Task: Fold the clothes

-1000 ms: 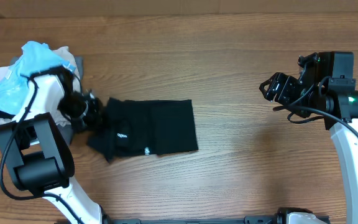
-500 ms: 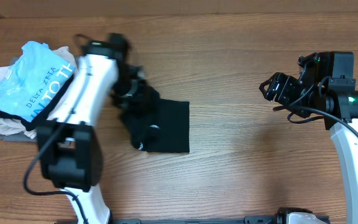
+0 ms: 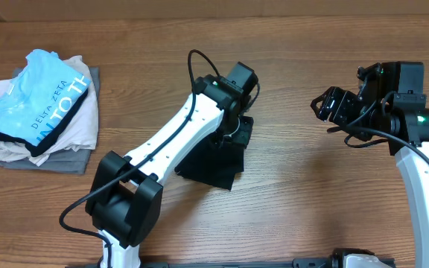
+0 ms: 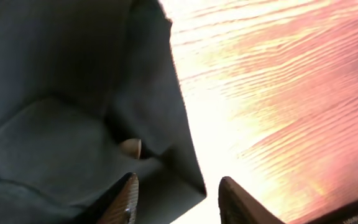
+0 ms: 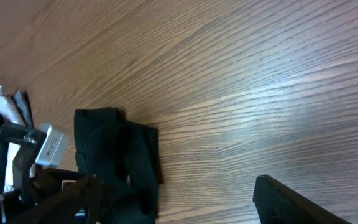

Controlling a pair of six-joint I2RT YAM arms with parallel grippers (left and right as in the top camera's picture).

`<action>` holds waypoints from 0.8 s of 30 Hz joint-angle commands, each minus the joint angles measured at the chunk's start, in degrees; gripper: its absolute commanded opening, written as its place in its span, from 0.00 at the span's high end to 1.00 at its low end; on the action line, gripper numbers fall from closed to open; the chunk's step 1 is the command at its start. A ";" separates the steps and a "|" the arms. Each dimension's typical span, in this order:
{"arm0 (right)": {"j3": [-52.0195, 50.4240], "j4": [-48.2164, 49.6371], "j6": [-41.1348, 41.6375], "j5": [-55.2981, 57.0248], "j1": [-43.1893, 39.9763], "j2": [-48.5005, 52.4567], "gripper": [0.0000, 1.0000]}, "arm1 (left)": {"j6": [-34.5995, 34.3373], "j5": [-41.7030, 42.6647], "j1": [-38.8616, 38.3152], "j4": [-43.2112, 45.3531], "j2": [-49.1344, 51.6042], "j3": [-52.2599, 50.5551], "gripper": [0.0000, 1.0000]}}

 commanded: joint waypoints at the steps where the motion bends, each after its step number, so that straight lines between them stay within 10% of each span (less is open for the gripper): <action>1: -0.11 -0.07 -0.04 -0.24 -0.09 -0.09 0.15 | -2.38 -1.44 0.11 -0.44 -1.38 0.81 0.60; 12: -15.93 8.59 -6.16 -18.12 11.69 3.41 0.15 | 0.04 -3.19 14.14 -13.94 -1.88 11.34 0.31; 24: -19.87 15.74 1.49 -22.84 26.36 16.92 0.27 | 6.45 1.73 22.32 -20.76 -1.81 11.10 0.27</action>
